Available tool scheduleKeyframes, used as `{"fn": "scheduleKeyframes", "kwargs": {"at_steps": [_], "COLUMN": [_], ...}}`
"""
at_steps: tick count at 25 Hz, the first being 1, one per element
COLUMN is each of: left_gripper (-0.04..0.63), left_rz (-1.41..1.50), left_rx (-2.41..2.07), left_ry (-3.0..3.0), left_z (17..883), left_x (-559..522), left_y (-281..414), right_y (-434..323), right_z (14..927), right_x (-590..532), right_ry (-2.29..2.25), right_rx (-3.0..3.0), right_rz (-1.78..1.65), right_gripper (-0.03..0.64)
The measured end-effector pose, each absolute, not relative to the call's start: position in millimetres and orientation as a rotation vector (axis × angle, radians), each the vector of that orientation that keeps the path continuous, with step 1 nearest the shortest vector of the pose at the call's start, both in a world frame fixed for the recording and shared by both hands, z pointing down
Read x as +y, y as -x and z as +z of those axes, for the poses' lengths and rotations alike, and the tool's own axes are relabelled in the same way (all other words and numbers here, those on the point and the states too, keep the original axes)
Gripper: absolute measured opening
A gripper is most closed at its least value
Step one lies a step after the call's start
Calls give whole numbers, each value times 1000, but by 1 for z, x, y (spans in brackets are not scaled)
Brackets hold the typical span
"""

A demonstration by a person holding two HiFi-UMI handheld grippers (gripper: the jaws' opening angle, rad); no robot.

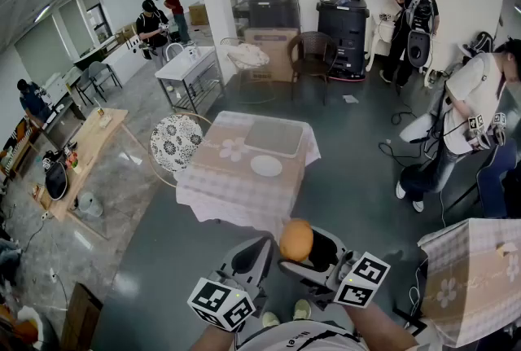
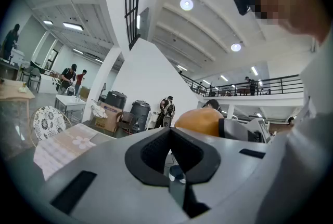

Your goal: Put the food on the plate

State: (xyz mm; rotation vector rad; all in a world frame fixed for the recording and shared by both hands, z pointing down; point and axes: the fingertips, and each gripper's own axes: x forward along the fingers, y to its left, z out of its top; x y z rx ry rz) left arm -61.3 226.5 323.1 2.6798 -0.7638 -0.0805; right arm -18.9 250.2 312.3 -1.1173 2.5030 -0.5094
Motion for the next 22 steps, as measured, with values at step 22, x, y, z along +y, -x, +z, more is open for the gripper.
{"fn": "scheduleKeyframes", "kwargs": {"at_steps": [22], "left_gripper": [6], "left_rz": [-62], "left_rx": [-827], "left_ry": [-2689], "left_z": [334], "left_x": [221], "left_y": [28], "right_y": [-19], "right_z": [316], "right_x": [255], "right_ry": [1032], "right_rx": [2505], "right_rz": [-515], "right_gripper": [402]}}
